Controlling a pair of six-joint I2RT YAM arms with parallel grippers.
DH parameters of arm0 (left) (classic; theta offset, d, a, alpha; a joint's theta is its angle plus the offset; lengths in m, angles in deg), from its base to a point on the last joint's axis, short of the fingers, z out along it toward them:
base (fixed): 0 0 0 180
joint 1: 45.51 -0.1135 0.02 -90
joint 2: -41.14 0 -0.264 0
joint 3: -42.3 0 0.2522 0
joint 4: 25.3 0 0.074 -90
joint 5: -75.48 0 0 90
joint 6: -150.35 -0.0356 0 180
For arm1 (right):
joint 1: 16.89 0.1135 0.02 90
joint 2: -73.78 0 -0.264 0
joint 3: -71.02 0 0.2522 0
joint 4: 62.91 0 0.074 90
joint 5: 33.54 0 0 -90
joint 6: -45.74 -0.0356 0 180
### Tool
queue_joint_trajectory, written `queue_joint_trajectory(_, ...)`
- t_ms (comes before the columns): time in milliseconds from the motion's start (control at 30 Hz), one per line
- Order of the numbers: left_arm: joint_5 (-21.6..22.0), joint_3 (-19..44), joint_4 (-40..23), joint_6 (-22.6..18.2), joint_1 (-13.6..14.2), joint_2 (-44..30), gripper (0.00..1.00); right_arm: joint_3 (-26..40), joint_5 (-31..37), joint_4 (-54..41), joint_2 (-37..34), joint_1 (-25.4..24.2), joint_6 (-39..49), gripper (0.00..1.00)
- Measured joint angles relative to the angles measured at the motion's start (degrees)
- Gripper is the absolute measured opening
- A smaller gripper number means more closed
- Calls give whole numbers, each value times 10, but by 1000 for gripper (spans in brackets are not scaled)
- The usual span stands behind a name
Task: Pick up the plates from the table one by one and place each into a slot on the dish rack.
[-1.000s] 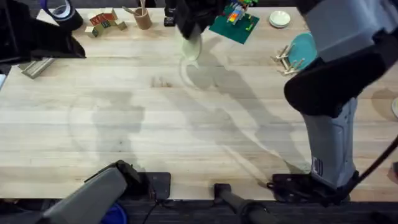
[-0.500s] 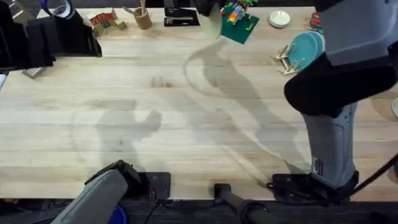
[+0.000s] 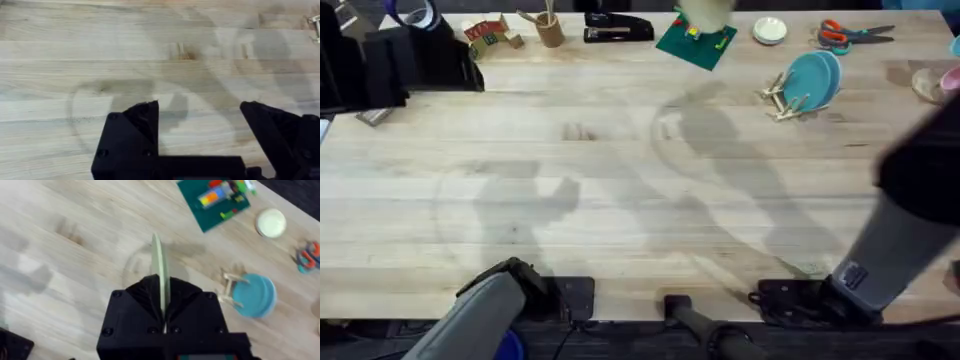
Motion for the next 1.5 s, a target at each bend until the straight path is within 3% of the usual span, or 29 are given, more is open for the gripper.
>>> queue_joint_trajectory(433, 0, 0, 0, 0, 0, 0, 996, -179, 2, 0, 143, -109, 4, 35)
queue_joint_trajectory(733, 0, 0, 0, 0, 0, 0, 996, -292, 2, 0, 254, -158, 4, 34)
queue_joint_trajectory(1067, 0, 0, -7, 0, 0, 0, 995, -353, 2, 0, 339, -232, 3, 33)
queue_joint_trajectory(1500, 0, 0, -7, 0, 0, 0, 995, -440, 2, 3, 393, -258, 43, 33)
